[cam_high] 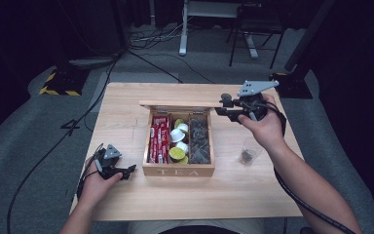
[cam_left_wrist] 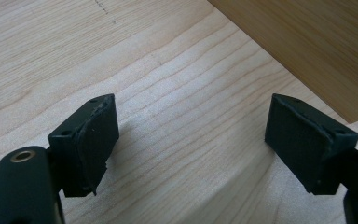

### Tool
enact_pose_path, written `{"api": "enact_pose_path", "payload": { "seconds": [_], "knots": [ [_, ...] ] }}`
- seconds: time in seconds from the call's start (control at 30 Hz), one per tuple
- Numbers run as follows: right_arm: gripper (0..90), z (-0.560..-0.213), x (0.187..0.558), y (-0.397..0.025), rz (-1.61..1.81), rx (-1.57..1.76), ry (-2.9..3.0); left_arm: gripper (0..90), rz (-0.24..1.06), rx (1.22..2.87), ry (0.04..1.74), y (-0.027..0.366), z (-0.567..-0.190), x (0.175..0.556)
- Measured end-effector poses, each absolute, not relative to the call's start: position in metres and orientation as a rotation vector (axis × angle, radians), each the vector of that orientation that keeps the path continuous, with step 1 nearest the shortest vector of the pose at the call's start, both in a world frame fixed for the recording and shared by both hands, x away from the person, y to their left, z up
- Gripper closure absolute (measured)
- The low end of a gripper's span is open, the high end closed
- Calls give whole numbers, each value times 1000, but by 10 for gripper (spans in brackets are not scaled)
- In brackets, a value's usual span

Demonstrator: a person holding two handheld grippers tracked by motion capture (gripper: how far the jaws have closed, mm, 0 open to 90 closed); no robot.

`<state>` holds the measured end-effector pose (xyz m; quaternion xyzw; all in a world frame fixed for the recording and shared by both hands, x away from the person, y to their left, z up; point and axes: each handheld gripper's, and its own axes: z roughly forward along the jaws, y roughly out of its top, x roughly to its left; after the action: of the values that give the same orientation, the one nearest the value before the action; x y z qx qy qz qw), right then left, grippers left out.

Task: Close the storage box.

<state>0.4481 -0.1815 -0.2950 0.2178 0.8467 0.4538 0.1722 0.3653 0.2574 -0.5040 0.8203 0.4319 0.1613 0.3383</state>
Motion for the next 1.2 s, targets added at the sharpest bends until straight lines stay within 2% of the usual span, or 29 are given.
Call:
{"api": "enact_pose_path", "payload": {
  "seconds": [0.53,1.2],
  "knots": [
    [597,-339,402,-182,1247,580,2394,179,422,2138,1128,257,-504,365],
    [572,-378,379,-183,1209,607,2442,180,423,2138,1134,257,-504,365]
  ]
}}
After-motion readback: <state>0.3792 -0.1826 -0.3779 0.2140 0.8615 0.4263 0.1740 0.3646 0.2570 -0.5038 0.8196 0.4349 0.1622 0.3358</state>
